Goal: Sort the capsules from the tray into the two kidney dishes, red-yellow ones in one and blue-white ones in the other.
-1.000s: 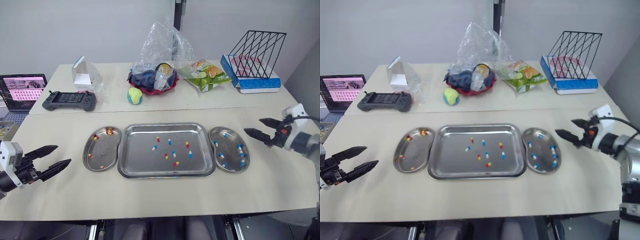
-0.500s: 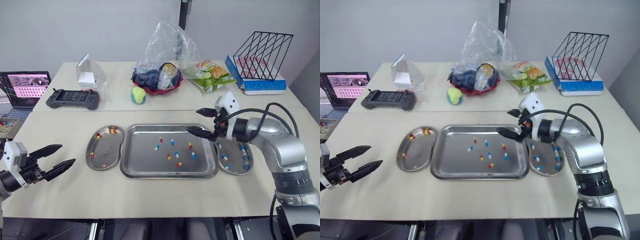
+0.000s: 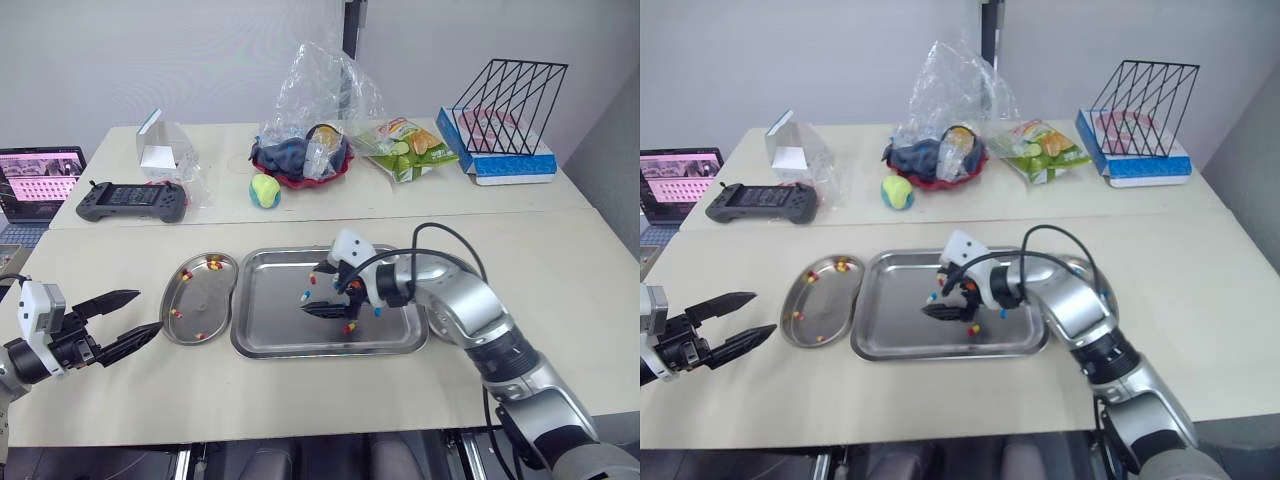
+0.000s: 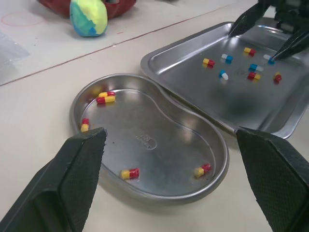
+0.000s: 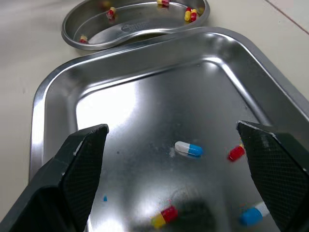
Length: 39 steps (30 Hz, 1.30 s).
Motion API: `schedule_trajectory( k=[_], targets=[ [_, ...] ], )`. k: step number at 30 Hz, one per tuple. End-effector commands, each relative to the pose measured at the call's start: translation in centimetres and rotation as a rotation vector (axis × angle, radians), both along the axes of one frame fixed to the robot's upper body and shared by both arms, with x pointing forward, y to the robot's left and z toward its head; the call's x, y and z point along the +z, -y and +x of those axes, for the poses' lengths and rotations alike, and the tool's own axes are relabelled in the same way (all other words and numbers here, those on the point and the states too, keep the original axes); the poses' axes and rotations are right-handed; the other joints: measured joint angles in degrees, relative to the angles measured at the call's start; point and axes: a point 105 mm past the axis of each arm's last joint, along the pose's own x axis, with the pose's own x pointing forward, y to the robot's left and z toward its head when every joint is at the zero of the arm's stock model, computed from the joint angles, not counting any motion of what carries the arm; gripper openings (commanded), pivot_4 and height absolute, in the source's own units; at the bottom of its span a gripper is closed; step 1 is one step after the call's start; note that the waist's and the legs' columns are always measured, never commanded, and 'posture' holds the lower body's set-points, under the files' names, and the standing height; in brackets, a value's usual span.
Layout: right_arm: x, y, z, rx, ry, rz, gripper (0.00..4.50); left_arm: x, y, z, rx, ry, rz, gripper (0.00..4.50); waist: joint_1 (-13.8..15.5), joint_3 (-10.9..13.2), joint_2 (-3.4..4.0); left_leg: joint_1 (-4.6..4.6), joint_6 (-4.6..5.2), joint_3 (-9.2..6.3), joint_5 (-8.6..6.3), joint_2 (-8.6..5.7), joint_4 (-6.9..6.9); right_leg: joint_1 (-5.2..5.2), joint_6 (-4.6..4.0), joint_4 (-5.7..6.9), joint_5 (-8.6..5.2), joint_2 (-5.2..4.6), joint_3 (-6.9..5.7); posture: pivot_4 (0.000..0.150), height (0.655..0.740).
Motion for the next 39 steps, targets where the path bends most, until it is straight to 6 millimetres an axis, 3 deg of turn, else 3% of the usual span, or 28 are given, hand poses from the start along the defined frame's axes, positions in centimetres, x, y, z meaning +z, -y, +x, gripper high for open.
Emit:
schedule_trajectory(
  k=[1,6,11,22,31,39],
  targets=[
    [0.7,-1.1,0.2,0.01,0.045,0.018,4.46,0.8,0.4,-0.3,-0.006,0.032,-0.012,4.5,0.0,0.0,0.0,0.0,0.0,0.01,0.0,0.0,0.0,-0.01,0.0,0.0,0.0,0.0,0.01,0.15,0.74],
    [0.2,-1.6,0.5,0.003,0.043,0.016,4.46,0.5,0.5,-0.4,-0.006,0.028,-0.015,4.5,-0.1,0.0,0.0,0.0,-0.03,0.03,0.01,0.03,-0.02,-0.02,-0.02,0.0,0.01,0.04,0.02,0.15,0.74],
    [-1.3,-1.8,1.2,-0.021,0.03,-0.023,3.0,0.8,0.5,-0.1,-0.004,0.017,-0.036,4.5,-0.2,0.0,-0.01,0.0,-0.03,0.05,0.0,0.05,-0.02,-0.04,-0.04,0.0,0.03,0.06,0.02,0.15,0.74],
    [-2.6,-2.2,1.6,-0.019,0.014,-0.043,3.0,1.1,0.2,-0.2,0.006,0.026,-0.019,4.5,-1.1,0.0,-0.01,0.0,-0.2,0.05,0.1,0.07,-0.05,-0.04,-0.05,0.0,0.03,0.08,0.03,0.15,0.74],
    [-2.6,-2.1,1.8,-0.032,0.012,-0.043,0.17,1.2,0.3,-0.1,0.003,0.027,-0.017,4.5,-1.2,0.0,-0.01,0.0,-0.2,0.05,0.1,0.08,-0.07,-0.06,-0.05,-0.01,0.03,0.09,0.03,0.15,0.74],
    [-2.6,-2.2,1.7,-0.03,0.009,-0.039,0.02,1.1,0.4,0.0,-0.001,0.027,-0.019,4.5,-1.2,0.0,-0.01,0.0,-0.21,0.05,0.1,0.09,-0.07,-0.06,-0.05,-0.01,0.03,0.09,0.04,0.15,0.74]
  ],
)
